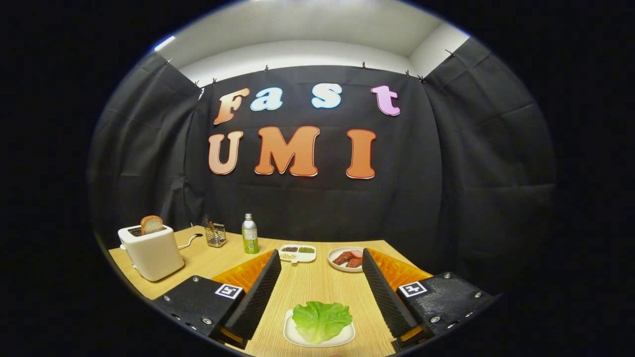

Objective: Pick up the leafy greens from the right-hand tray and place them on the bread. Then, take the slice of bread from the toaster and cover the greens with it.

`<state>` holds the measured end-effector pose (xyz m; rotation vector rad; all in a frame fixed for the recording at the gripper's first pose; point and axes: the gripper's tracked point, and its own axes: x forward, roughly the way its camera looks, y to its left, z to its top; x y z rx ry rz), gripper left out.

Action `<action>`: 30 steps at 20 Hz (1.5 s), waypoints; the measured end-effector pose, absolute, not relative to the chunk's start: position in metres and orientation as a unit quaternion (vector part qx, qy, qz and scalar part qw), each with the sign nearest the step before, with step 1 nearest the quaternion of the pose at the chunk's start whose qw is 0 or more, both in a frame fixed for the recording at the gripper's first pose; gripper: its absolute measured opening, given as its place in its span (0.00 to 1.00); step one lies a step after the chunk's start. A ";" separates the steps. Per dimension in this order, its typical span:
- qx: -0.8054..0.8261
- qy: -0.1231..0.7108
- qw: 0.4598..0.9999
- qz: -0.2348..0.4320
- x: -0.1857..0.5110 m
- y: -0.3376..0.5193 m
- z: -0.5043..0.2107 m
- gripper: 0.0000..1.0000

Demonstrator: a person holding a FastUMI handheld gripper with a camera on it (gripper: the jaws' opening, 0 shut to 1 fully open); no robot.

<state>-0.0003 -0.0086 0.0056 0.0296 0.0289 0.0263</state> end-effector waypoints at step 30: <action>-0.032 0.281 0.958 0.034 0.039 0.008 -0.202 0.99</action>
